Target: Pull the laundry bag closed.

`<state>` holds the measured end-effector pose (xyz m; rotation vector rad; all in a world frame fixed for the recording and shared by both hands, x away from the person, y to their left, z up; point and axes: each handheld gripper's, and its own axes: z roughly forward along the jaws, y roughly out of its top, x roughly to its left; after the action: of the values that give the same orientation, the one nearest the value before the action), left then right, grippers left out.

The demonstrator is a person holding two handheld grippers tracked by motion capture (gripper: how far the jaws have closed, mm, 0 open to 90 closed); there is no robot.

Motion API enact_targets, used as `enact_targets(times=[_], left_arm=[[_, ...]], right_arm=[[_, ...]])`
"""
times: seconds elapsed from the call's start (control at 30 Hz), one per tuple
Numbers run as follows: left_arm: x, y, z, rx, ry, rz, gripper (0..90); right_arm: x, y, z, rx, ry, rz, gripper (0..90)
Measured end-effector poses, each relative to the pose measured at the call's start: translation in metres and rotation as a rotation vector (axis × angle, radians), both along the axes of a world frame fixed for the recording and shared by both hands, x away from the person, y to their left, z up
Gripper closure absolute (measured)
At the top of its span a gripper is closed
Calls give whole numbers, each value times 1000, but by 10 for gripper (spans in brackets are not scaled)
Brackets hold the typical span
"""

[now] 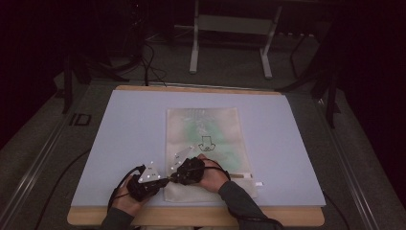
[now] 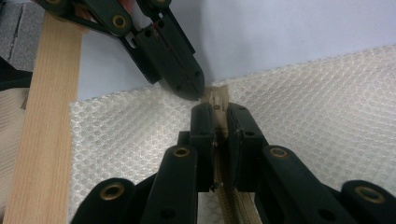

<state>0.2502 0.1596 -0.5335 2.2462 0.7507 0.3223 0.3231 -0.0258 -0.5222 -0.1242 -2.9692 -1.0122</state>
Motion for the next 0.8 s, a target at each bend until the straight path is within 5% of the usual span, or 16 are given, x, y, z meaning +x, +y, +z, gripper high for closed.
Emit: enact_targets(times=[0.23, 0.3, 0.4, 0.6, 0.8], left_arm=[[-2, 0, -1, 56, -9, 32, 900], [-1, 3, -2, 35, 6, 40, 900], [-3, 1, -2, 58, -20, 29, 900], [1, 8, -3, -16, 14, 37, 896], [-3, 4, 4, -56, -21, -4, 893]], right_arm=[[-2, 1, 1, -12, -13, 7, 821], [-3, 1, 2, -23, -26, 17, 822], [-3, 0, 2, -27, -26, 15, 821], [-1, -1, 0, -8, -12, 11, 821], [0, -1, 0, 3, -6, 4, 821]])
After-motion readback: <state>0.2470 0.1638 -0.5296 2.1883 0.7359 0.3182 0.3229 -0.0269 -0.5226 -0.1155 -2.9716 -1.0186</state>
